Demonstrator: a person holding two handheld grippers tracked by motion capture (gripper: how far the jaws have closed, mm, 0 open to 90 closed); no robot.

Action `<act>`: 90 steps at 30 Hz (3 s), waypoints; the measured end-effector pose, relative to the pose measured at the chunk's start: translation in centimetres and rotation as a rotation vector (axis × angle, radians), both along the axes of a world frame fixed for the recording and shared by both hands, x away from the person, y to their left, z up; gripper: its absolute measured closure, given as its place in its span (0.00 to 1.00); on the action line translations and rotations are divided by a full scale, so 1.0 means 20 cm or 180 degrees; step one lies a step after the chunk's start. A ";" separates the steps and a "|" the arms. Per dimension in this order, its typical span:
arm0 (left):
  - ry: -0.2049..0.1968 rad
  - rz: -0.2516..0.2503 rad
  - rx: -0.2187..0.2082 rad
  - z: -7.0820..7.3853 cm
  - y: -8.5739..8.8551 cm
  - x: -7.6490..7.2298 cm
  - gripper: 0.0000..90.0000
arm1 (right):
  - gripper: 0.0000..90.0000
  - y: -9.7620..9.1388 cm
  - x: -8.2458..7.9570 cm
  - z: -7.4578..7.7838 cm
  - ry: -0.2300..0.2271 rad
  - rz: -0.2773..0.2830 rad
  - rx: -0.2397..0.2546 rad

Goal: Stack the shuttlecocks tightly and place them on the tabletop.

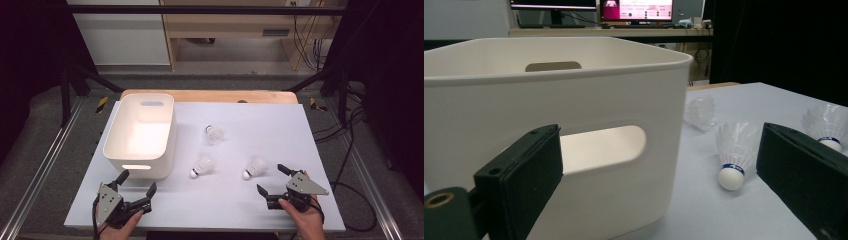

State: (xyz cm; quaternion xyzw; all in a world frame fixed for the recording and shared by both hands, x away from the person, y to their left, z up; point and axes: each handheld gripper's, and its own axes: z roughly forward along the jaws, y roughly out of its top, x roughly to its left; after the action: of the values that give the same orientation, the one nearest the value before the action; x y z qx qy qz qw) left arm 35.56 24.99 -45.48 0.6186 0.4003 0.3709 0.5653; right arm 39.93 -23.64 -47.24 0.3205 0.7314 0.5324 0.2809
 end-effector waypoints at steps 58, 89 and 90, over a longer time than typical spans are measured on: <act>-0.0109 0.0222 0.0074 -0.05 0.15 0.08 0.03 | 0.13 0.01 0.08 0.03 0.0419 -0.0041 -0.0161; -0.0066 0.0199 0.0065 -0.05 0.14 0.09 0.03 | 0.65 0.01 0.22 0.01 0.0986 0.0475 -0.0642; -0.0071 0.0204 0.0064 -0.05 0.14 0.09 0.03 | 0.68 0.00 0.21 0.01 0.0991 0.0492 -0.0657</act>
State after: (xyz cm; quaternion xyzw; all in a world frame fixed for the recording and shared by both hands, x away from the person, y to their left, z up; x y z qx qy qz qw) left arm 37.28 27.83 -46.50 0.6070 0.4099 0.3997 0.5512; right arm 44.19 -23.60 -46.96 0.3114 0.8391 0.4186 0.1541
